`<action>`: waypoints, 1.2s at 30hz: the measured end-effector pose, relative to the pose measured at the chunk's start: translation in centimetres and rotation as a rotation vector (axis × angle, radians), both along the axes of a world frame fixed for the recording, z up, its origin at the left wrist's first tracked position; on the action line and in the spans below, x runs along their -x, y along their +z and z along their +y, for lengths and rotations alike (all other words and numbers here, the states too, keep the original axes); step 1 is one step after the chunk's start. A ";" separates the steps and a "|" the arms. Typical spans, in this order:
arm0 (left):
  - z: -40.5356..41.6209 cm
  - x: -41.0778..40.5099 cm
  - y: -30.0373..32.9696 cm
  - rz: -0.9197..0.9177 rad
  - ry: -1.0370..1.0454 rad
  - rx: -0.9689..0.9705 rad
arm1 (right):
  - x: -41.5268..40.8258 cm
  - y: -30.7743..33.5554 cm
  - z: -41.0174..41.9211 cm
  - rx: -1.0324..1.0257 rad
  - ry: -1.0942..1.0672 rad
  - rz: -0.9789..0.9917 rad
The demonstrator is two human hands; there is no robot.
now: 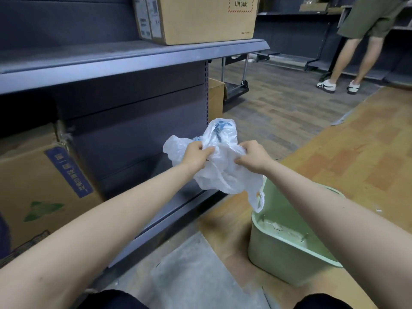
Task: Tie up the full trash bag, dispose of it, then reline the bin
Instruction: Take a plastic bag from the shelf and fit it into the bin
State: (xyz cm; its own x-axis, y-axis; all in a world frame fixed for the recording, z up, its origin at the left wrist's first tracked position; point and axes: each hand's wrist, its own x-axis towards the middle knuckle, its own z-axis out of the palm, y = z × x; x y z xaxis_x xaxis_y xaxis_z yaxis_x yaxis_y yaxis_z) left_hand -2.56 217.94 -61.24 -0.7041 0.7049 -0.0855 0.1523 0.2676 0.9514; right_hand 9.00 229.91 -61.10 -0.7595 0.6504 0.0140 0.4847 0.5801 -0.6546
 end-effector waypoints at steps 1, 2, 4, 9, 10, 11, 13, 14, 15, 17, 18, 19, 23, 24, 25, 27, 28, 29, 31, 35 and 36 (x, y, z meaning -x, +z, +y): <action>-0.4 1.0 0.0 0.004 0.035 0.007 | -0.2 0.1 0.4 -0.033 -0.023 -0.006; -0.9 2.1 0.0 -0.005 0.078 0.007 | -0.6 0.1 0.9 -0.071 -0.047 -0.012; -1.9 4.6 0.0 -0.021 0.160 -0.012 | -1.2 0.3 1.9 -0.142 -0.092 -0.035; -5.2 9.6 0.4 0.400 0.238 0.074 | -3.2 0.7 4.6 -0.424 -0.146 -0.207; -6.0 10.2 0.5 0.524 0.158 0.110 | -3.6 0.7 5.0 -0.499 -0.128 -0.240; -6.7 10.6 0.7 0.646 0.042 0.166 | -4.0 0.8 5.3 -0.571 -0.110 -0.269; -8.1 11.0 1.0 0.826 -0.161 0.337 | -4.8 1.0 6.0 -0.679 -0.107 -0.333; -8.5 11.2 1.1 0.899 -0.205 0.431 | -5.2 1.0 6.4 -0.712 -0.119 -0.365; -8.8 11.4 1.1 0.966 -0.204 0.530 | -5.6 1.0 6.8 -0.735 -0.136 -0.396; -9.3 12.2 0.9 1.031 -0.113 0.731 | -6.4 1.1 7.5 -0.735 -0.205 -0.446; -9.6 12.7 0.7 1.013 -0.058 0.795 | -6.8 1.1 7.9 -0.712 -0.252 -0.464; -10.0 13.1 0.4 0.955 -0.010 0.821 | -7.3 1.1 8.2 -0.687 -0.294 -0.476; -10.2 14.5 -1.4 0.572 0.046 0.624 | -8.1 -0.1 8.8 -0.474 -0.368 -0.446; -10.0 14.6 -1.7 0.499 0.066 0.558 | -8.0 -0.6 8.9 -0.348 -0.364 -0.415; -9.7 14.6 -1.9 0.426 0.075 0.511 | -7.9 -1.0 9.1 -0.163 -0.354 -0.371; -9.0 14.3 -2.3 0.250 0.059 0.448 | -7.5 -1.6 9.2 0.289 -0.336 -0.298; -8.5 14.0 -2.4 0.153 0.036 0.419 | -7.3 -1.9 9.2 0.465 -0.330 -0.268; -7.9 13.7 -2.5 0.055 0.015 0.391 | -7.1 -2.3 9.3 0.549 -0.338 -0.243; -6.2 13.0 -2.7 -0.125 -0.029 0.298 | -6.2 -2.9 9.6 0.583 -0.372 -0.200; -2.7 12.2 -3.3 0.219 -0.228 0.109 | -3.3 -4.2 10.3 0.519 -0.465 0.038; -2.0 12.1 -3.4 0.361 -0.283 0.126 | -2.7 -4.3 10.3 0.478 -0.493 0.130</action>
